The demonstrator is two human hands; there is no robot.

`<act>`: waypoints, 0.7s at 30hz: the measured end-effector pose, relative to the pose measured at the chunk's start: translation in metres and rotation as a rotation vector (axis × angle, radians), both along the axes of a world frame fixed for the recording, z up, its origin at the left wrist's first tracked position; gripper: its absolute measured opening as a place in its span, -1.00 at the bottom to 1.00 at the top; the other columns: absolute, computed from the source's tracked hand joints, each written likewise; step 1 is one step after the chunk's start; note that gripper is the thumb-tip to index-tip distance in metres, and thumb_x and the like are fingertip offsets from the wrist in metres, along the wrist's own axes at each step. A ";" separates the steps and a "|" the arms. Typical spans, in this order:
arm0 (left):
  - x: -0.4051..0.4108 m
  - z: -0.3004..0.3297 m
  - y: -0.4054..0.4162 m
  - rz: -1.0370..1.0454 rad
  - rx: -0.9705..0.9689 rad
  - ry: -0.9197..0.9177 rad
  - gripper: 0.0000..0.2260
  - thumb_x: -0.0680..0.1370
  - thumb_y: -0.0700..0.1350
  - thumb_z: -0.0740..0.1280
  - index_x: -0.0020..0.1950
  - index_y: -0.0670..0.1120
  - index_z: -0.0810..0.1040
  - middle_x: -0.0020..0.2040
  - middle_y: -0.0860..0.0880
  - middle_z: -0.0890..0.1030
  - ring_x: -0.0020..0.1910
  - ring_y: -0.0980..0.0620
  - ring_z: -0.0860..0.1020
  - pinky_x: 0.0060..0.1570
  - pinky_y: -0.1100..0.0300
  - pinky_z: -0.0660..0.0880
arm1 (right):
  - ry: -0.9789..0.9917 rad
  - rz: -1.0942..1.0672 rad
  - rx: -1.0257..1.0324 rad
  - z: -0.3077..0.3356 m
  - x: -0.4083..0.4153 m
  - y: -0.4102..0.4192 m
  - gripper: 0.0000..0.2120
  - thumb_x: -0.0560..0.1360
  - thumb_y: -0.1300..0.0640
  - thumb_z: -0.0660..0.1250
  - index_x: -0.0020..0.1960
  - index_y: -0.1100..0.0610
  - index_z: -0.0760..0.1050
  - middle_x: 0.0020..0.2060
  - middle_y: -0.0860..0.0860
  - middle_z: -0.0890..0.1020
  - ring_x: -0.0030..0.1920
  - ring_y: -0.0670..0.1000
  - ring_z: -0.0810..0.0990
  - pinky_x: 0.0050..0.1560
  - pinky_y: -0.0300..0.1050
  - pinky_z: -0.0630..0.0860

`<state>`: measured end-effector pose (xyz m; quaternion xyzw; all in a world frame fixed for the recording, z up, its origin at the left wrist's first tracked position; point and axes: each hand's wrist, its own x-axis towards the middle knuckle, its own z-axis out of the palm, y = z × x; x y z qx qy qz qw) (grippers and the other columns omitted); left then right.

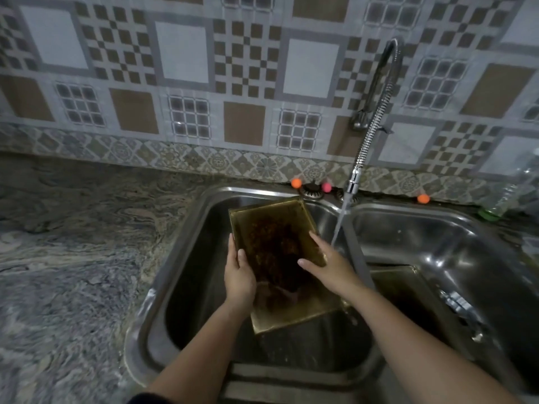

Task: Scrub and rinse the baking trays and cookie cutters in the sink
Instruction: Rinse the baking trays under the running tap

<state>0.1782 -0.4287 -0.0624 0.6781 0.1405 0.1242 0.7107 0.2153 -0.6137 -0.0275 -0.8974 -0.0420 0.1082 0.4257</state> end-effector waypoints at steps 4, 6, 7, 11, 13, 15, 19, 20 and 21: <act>0.006 -0.007 -0.038 -0.103 -0.045 0.136 -0.58 0.67 0.01 0.01 0.53 0.16 0.07 0.41 -0.04 0.37 0.38 -0.11 0.35 0.38 -0.10 0.29 | -0.073 0.036 -0.332 0.038 0.003 -0.034 -0.27 0.44 -0.11 0.43 0.51 -0.12 0.16 0.37 0.00 0.46 0.32 0.05 0.46 0.29 -0.02 0.43; 0.007 -0.007 -0.062 -0.176 -0.051 0.197 -0.61 0.67 0.02 0.03 0.51 0.10 0.16 0.35 -0.05 0.43 0.34 -0.12 0.41 0.35 -0.08 0.33 | -0.123 0.064 -0.531 0.063 0.004 -0.054 -0.26 0.41 -0.15 0.44 0.49 -0.11 0.20 0.38 0.02 0.45 0.35 0.09 0.44 0.29 -0.01 0.41; 0.007 -0.005 -0.075 -0.221 -0.047 0.215 -0.62 0.66 0.06 0.04 0.49 0.09 0.21 0.31 -0.05 0.47 0.30 -0.11 0.44 0.33 -0.09 0.36 | -0.140 0.067 -0.599 0.075 0.004 -0.065 -0.26 0.40 -0.16 0.44 0.49 -0.12 0.20 0.39 0.02 0.44 0.36 0.10 0.42 0.30 0.00 0.40; 0.009 0.003 -0.133 -0.313 0.065 0.241 -0.47 0.58 0.27 0.05 0.42 -0.01 0.35 0.33 -0.11 0.50 0.27 -0.08 0.47 0.26 0.04 0.40 | -0.237 0.077 -0.776 0.110 0.001 -0.109 -0.26 0.40 -0.12 0.45 0.48 -0.21 0.17 0.40 -0.01 0.42 0.36 0.10 0.41 0.26 0.07 0.43; 0.008 0.010 -0.160 -0.368 0.277 0.213 -0.56 0.65 0.10 0.00 0.44 -0.07 0.34 0.38 -0.14 0.45 0.35 -0.11 0.41 0.28 0.12 0.34 | -0.266 0.052 -0.831 0.121 0.000 -0.133 -0.25 0.42 -0.07 0.45 0.49 -0.23 0.13 0.37 0.01 0.45 0.31 0.12 0.45 0.19 0.08 0.48; 0.009 0.014 -0.181 -0.471 0.530 0.207 -0.53 0.67 0.07 -0.03 0.53 -0.12 0.18 0.50 -0.14 0.26 0.49 -0.10 0.22 0.36 0.19 0.19 | -0.282 0.025 -0.869 0.125 0.001 -0.162 -0.24 0.43 -0.05 0.45 0.49 -0.25 0.10 0.34 0.05 0.48 0.26 0.15 0.49 0.09 0.06 0.53; 0.018 -0.002 -0.208 -0.631 0.799 0.287 -0.38 0.64 0.17 -0.03 0.57 -0.11 -0.15 0.57 -0.11 -0.21 0.55 -0.07 -0.18 0.51 0.01 -0.07 | -0.277 0.000 -0.843 0.115 0.005 -0.218 -0.23 0.42 -0.07 0.46 0.51 -0.20 0.13 0.37 0.02 0.46 0.29 0.13 0.47 0.10 0.02 0.50; 0.018 -0.006 -0.213 -0.616 0.869 0.308 -0.35 0.63 0.18 0.00 0.57 -0.10 -0.19 0.56 -0.10 -0.26 0.55 -0.09 -0.19 0.50 -0.07 -0.04 | -0.248 -0.001 -0.822 0.107 0.006 -0.230 -0.22 0.41 -0.07 0.47 0.50 -0.21 0.13 0.39 0.00 0.44 0.32 0.12 0.45 0.14 0.02 0.49; 0.017 -0.008 -0.218 -0.583 0.950 0.323 -0.33 0.62 0.18 0.03 0.56 -0.09 -0.22 0.55 -0.09 -0.29 0.55 -0.10 -0.17 0.49 -0.14 -0.01 | -0.208 -0.003 -0.799 0.098 0.008 -0.241 -0.22 0.41 -0.07 0.47 0.50 -0.22 0.13 0.40 -0.01 0.42 0.34 0.11 0.44 0.18 0.03 0.49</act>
